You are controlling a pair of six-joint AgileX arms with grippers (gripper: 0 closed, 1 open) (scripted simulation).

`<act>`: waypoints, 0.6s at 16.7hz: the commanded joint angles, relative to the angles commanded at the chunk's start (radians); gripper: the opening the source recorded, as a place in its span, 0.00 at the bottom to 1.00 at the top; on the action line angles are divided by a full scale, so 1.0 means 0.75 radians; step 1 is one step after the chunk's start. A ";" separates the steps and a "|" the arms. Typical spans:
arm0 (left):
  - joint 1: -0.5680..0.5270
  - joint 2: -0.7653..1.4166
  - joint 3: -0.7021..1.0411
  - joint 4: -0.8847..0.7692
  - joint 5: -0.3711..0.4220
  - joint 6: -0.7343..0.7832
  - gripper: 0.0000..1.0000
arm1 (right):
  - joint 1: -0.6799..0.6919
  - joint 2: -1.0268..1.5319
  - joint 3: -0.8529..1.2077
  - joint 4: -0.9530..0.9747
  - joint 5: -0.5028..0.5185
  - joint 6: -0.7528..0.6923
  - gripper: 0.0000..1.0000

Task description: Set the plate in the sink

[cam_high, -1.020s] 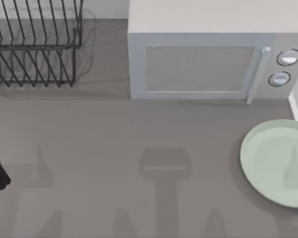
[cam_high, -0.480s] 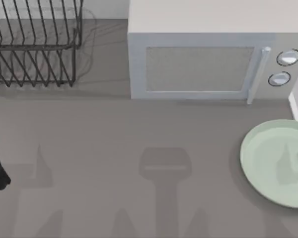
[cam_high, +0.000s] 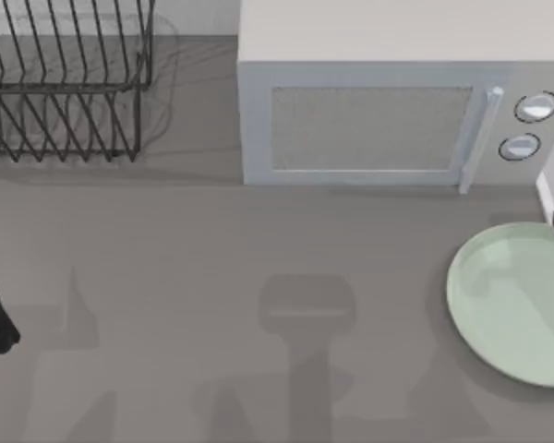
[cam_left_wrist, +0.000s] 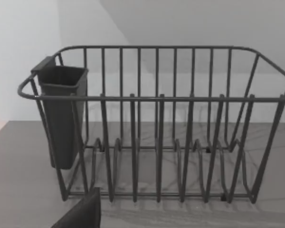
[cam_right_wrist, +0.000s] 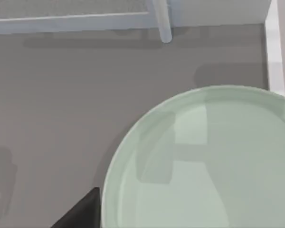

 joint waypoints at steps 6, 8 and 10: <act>0.000 0.000 0.000 0.000 0.000 0.000 1.00 | 0.172 0.759 0.537 -0.425 0.000 0.177 1.00; 0.000 0.000 0.000 0.000 0.000 0.000 1.00 | 0.215 0.954 0.673 -0.532 0.000 0.222 1.00; 0.000 0.000 0.000 0.000 0.000 0.000 1.00 | 0.248 1.099 0.776 -0.614 0.000 0.256 1.00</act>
